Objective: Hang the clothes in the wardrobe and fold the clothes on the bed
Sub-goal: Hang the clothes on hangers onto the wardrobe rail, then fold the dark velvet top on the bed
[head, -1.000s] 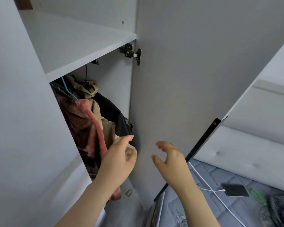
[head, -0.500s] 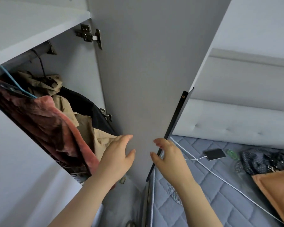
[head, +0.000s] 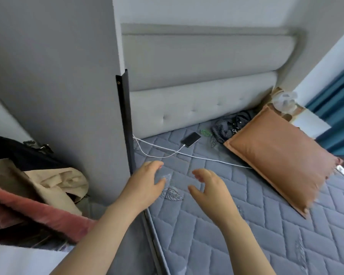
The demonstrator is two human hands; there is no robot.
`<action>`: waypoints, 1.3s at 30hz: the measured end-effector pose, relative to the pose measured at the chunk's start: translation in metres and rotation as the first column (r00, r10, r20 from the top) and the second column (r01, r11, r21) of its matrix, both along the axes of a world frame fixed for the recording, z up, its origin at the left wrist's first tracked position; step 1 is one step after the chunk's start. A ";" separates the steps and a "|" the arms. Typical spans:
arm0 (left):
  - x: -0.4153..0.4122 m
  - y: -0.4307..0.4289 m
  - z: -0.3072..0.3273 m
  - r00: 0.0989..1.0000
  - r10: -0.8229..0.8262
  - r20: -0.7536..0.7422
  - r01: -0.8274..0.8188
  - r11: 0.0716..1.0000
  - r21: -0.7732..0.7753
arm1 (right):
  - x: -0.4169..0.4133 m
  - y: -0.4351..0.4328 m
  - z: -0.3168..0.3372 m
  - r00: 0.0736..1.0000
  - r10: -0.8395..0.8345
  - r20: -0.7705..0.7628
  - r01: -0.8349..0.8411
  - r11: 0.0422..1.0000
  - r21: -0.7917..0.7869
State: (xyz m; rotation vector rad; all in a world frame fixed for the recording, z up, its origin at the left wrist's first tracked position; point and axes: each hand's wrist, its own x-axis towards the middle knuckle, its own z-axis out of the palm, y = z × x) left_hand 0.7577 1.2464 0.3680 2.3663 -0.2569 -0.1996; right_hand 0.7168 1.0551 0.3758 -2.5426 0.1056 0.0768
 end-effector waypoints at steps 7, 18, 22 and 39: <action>0.015 -0.095 -0.001 0.969 -0.242 -0.037 0.244 0.969 0.047 | -0.033 -0.077 0.001 0.967 -0.253 -0.002 0.253 0.967 0.001; 0.030 -0.200 -0.008 0.764 -0.642 -0.065 0.646 0.759 0.079 | -0.081 -0.137 -0.004 0.783 -0.618 -0.077 0.618 0.786 -0.018; 0.035 -0.227 -0.005 0.595 -0.801 -0.069 0.804 0.591 0.068 | -0.100 -0.130 -0.001 0.637 -0.767 -0.072 0.768 0.640 -0.017; -0.153 -0.299 0.012 -0.144 -0.989 -0.024 0.988 -0.146 0.054 | -0.322 -0.063 0.011 -0.043 -0.996 -0.073 0.997 -0.038 -0.064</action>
